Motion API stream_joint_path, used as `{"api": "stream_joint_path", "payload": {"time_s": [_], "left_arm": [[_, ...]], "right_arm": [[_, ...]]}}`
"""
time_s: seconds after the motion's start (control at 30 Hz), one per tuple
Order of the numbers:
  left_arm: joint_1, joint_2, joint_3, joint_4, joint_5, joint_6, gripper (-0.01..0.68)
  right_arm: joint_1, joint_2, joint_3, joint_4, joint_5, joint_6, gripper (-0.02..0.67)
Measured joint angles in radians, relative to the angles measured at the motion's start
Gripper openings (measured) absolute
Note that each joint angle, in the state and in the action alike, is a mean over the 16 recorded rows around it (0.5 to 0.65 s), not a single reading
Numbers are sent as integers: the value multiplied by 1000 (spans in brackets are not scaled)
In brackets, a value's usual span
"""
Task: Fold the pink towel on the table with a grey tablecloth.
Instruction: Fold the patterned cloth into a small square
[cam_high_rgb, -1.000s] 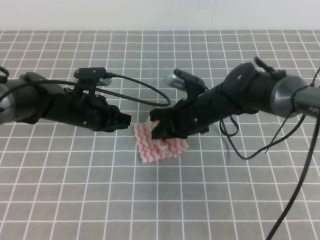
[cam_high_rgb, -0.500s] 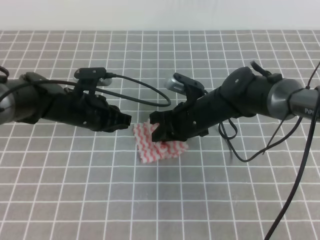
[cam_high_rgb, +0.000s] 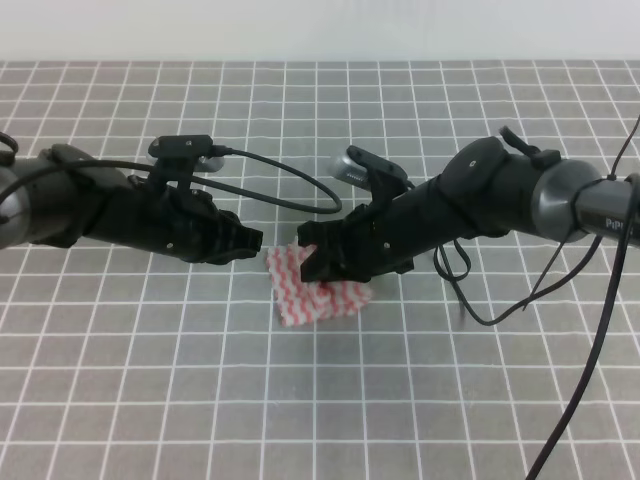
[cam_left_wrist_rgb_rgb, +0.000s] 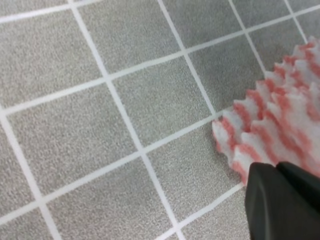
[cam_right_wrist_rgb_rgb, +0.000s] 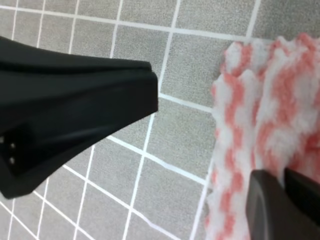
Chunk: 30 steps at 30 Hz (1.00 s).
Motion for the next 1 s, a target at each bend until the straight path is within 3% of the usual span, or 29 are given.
{"api": "stream_joint_path", "payload": {"time_s": [0.37,0.83,1.0], "left_arm": [[0,0,0,0,0,0,-1],[0,0,0,-4,0,2,-1],[0,0,0,-31,8,21,-1]], "right_arm": [[0,2,0,9,-6,0,7],[-3,0,0,77,68,-6,159],[-21,-6,-1,84,115,-15,170]]}}
